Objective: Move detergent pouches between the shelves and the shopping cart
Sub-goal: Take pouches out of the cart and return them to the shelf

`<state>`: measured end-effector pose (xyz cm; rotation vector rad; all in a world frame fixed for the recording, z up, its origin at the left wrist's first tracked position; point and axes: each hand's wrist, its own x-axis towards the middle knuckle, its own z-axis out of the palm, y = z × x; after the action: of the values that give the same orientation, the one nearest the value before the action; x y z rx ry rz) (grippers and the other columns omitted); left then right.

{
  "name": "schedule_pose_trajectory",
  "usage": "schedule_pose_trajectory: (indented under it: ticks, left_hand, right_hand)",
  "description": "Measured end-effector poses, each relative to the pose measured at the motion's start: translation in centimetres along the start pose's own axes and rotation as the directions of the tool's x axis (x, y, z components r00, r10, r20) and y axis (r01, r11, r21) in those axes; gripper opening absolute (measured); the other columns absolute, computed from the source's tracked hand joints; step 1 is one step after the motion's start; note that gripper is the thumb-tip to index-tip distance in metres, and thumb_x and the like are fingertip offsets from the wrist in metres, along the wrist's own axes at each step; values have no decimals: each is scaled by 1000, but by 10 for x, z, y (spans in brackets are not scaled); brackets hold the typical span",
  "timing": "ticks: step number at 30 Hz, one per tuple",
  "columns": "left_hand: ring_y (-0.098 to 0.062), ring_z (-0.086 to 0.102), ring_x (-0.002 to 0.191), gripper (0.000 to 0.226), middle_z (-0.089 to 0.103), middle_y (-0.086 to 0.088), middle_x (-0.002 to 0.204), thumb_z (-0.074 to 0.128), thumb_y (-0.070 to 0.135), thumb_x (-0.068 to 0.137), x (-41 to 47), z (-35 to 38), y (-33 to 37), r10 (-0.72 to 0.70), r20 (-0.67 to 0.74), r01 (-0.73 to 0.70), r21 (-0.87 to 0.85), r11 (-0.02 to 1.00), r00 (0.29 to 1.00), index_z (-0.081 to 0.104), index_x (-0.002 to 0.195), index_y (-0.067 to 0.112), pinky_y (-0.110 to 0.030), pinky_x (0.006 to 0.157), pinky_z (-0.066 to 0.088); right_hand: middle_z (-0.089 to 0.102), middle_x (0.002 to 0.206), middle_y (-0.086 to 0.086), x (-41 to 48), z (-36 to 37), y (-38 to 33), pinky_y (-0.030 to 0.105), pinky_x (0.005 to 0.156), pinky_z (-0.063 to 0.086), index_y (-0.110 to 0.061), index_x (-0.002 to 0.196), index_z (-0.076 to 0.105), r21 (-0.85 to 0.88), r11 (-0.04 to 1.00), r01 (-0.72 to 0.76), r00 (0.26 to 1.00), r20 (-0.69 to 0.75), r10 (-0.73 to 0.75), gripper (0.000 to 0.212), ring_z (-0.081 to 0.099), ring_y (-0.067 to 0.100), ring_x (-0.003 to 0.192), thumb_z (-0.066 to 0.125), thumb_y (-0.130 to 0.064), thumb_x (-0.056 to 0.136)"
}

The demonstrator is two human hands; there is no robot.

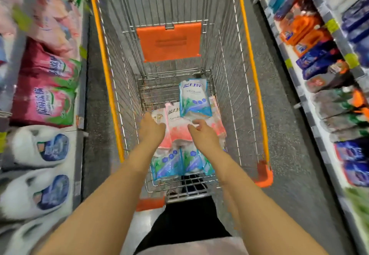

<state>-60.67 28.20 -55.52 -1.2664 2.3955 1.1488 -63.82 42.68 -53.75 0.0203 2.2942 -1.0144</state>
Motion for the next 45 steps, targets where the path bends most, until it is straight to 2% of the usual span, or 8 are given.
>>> schedule_pose_trajectory:
  ticks: [6, 15, 20, 25, 30, 35, 40, 45]
  left_hand:
    - [-41, 47, 118, 70, 45, -23, 133, 58, 23, 82, 54, 66, -51, -331, 167, 322, 77, 944, 929, 24, 142, 8, -43, 98, 43]
    - [-35, 52, 114, 65, 51, -19, 121, 57, 35, 89, 104, 98, -66, -435, 199, 403, 181, 897, 878, 29, 134, -3, -36, 91, 44]
    - [-39, 47, 116, 71, 39, -17, 131, 54, 51, 85, 112, 113, -71, -460, 148, 391, 342, 854, 876, 32, 136, 7, -42, 95, 44]
    - [-34, 54, 107, 25, 57, -15, 117, 42, 22, 92, 120, 109, -69, -346, 166, 226, 495, 839, 923, 57, 109, 11, -40, 90, 46]
    - [-35, 60, 100, 20, 63, -17, 105, 49, 13, 89, 109, 71, -32, -162, 169, 60, 491, 869, 972, 60, 101, 2, -39, 77, 47]
    - [-37, 57, 103, 26, 59, -20, 110, 47, 18, 90, 65, 26, 23, 110, 165, -181, 526, 831, 980, 61, 102, 1, -38, 83, 46]
    - [-37, 55, 104, 26, 56, -20, 110, 42, 19, 94, 14, -22, 61, 374, 163, -402, 508, 762, 913, 59, 105, 4, -39, 81, 43]
    - [-31, 52, 98, 29, 49, -14, 108, 45, 27, 94, -42, -66, 92, 574, -16, -542, 310, 781, 818, 61, 95, 2, -37, 77, 40]
  right_hand:
    - [53, 133, 12, 64, 55, 30, 22, 83, 35, -10, 133, 46, 21, 972, -233, 946, 235, 222, 41, 52, 26, 118, 45, -27, 96]
    - [57, 116, 6, 124, 90, 48, 19, 77, 34, -7, 128, 51, 55, 949, -310, 890, 367, 270, 37, 55, 18, 98, 43, -25, 97]
    - [57, 95, 11, 143, 102, 42, 31, 79, 42, -13, 91, 56, 70, 946, -316, 880, 394, 265, 15, 53, 23, 85, 42, -17, 93]
    - [51, 66, 2, 141, 101, 42, 28, 61, 36, -19, 61, 43, 73, 937, -341, 866, 412, 283, 30, 47, 18, 65, 41, -16, 91]
    - [54, 71, 1, 126, 90, 37, 33, 66, 42, -11, 75, 61, 189, 870, -456, 837, 425, 346, 26, 52, 22, 73, 44, -18, 93]
    - [65, 83, 6, 107, 83, 2, 26, 60, 53, -17, 83, 64, 487, 494, -720, 679, 643, 355, 33, 63, 21, 71, 56, -49, 84]
    - [60, 89, 6, 66, 28, -40, 26, 63, 53, -18, 81, 62, 744, 211, -634, 770, 632, 87, 28, 61, 22, 77, 51, -44, 82]
    - [71, 80, 9, 14, -9, -91, 29, 72, 54, -12, 87, 71, 879, 182, -440, 869, 468, -158, 45, 69, 19, 73, 42, -46, 94]
